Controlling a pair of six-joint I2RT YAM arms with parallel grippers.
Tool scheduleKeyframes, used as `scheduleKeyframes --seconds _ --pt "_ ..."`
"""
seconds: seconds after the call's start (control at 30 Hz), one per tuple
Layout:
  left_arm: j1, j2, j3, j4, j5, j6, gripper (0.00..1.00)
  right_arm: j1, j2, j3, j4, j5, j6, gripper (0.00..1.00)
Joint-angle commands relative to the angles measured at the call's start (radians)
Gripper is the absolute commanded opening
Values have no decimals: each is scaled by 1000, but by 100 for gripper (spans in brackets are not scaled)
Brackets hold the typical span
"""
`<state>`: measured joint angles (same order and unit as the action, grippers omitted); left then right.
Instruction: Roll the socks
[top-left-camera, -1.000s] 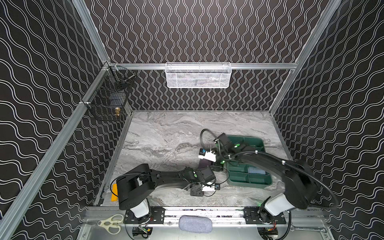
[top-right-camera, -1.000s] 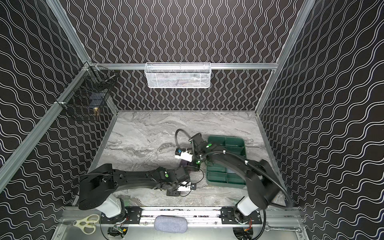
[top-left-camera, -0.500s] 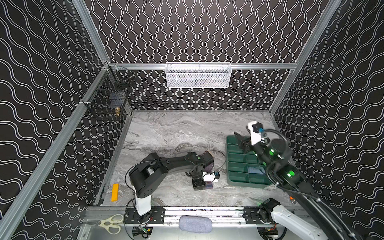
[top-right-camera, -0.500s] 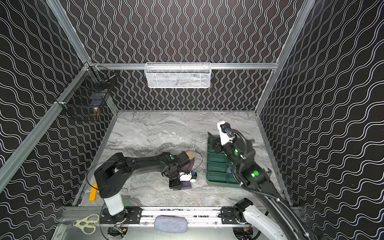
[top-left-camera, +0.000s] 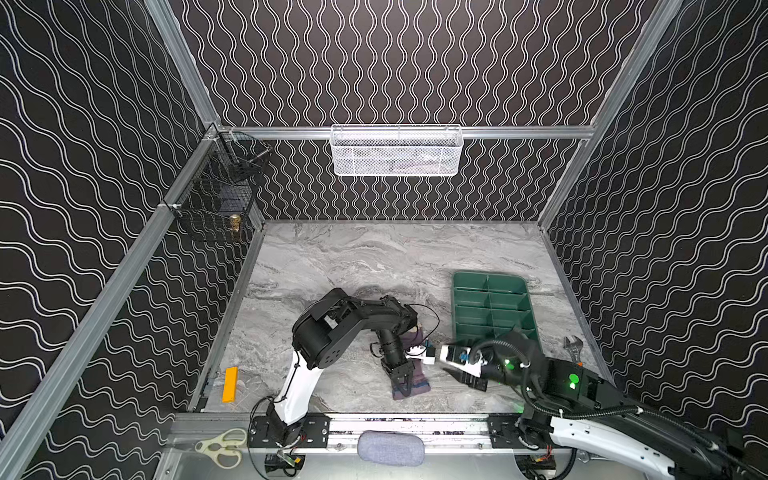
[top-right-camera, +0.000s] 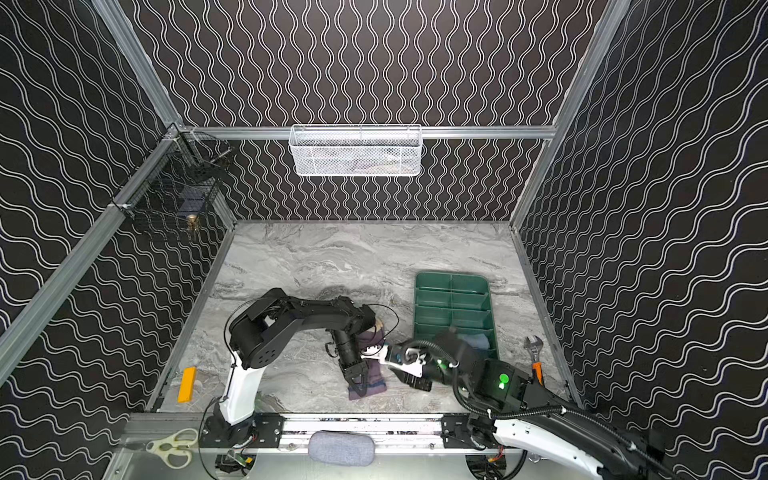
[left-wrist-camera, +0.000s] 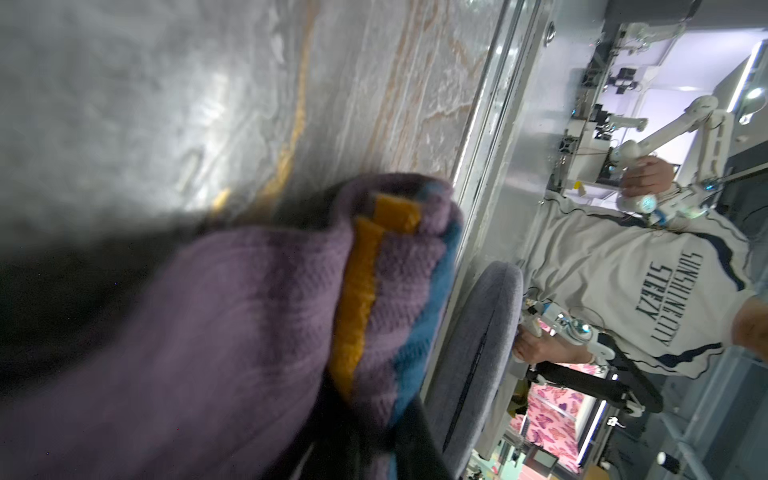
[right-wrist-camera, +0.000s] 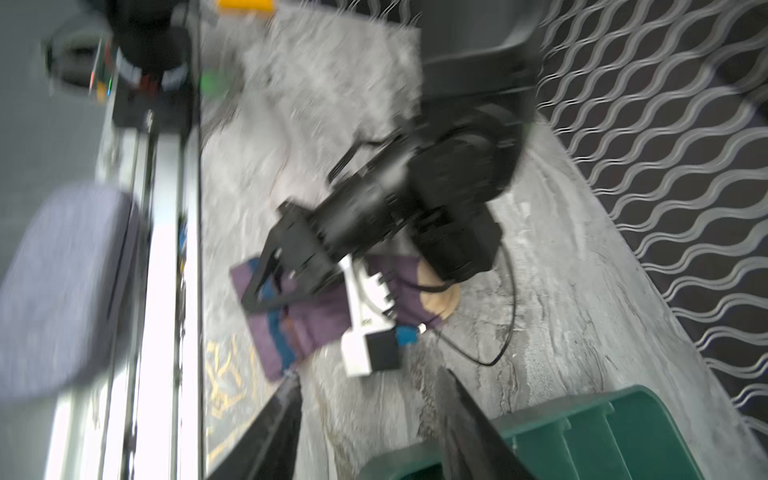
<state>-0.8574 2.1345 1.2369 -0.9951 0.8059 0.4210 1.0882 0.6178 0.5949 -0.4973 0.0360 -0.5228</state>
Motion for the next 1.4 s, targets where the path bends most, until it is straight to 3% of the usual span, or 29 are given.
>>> scheduleKeyframes --seconds 0.0,0.13,0.2,0.3,0.4,0.73,0.87,1.0,1.07,1.2,1.37 --pt "0 44 -20 222 -572 -31 0 198 42 -38 -16 219 -61 51" --pt "1 45 -17 235 -585 -37 0 430 213 -101 91 390 -50 52" --pt "1 46 -16 236 -584 -36 0 468 319 -118 174 416 -48 52" --pt "1 47 -16 235 -585 -36 0 472 498 -117 294 452 -5 49" --pt "1 48 -14 234 -586 -35 0 470 609 -149 422 473 -39 49" --pt "1 54 -13 228 -580 -25 0 380 726 -184 589 376 -127 43" --pt "1 51 -10 225 -585 -21 0 373 784 -170 576 329 -147 33" --pt "1 37 -1 218 -595 -14 0 372 825 -160 511 279 -134 13" --pt "1 22 6 216 -608 -14 4 372 841 -145 461 259 -116 1" --pt "1 -56 -4 228 -658 -21 28 372 862 -101 329 198 -76 0" --pt "2 -213 -51 244 -721 -28 43 352 847 -66 212 163 -21 0"
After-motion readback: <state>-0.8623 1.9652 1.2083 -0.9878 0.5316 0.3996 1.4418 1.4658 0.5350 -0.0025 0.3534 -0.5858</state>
